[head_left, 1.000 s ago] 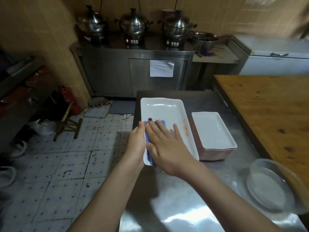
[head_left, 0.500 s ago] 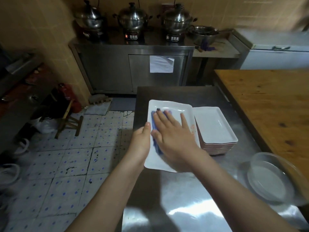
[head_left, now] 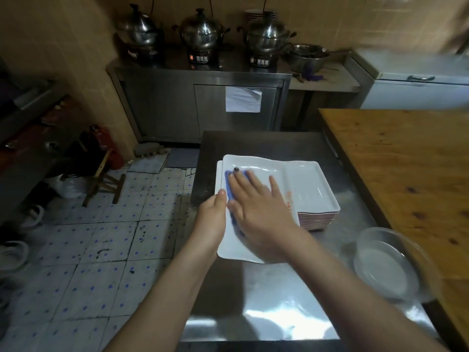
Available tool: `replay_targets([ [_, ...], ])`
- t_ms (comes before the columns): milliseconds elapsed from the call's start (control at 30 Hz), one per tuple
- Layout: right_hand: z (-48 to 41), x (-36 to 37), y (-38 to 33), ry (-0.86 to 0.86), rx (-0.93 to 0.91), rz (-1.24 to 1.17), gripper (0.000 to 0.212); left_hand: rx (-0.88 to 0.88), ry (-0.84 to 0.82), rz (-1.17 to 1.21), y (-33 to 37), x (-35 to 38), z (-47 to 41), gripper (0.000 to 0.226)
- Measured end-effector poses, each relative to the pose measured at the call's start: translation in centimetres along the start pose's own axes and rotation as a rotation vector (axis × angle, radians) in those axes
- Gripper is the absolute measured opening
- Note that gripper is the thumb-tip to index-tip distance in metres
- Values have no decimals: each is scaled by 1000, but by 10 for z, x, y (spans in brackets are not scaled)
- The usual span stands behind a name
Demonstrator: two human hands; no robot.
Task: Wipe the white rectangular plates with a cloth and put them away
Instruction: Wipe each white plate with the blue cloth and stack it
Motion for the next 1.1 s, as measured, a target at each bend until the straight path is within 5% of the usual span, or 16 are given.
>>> replay_targets([
  [200, 27, 0, 66, -85, 140, 70, 55, -22, 65, 21, 2, 5, 28, 38],
  [400, 93, 9, 16, -76, -57, -60, 57, -1, 132, 15, -9, 14, 60, 33],
  [633, 78, -4, 60, -65, 140, 10, 54, -7, 125, 64, -16, 17, 91, 36],
  [900, 118, -9, -7, -37, -45, -118, 58, 49, 128, 56, -12, 6, 88, 32],
  [1100, 74, -20, 14, -66, 110, -1, 54, -15, 110, 116, -11, -13, 89, 33],
])
Point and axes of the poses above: each hand's wrist, its own z-axis away from the middle knuckle, its own x-axis out of the palm, y = z × x, the point moved 6 cm from there along -z, towards the middle knuckle, and after that the axes turned 11 degrees about z, right-handed, at the moved point
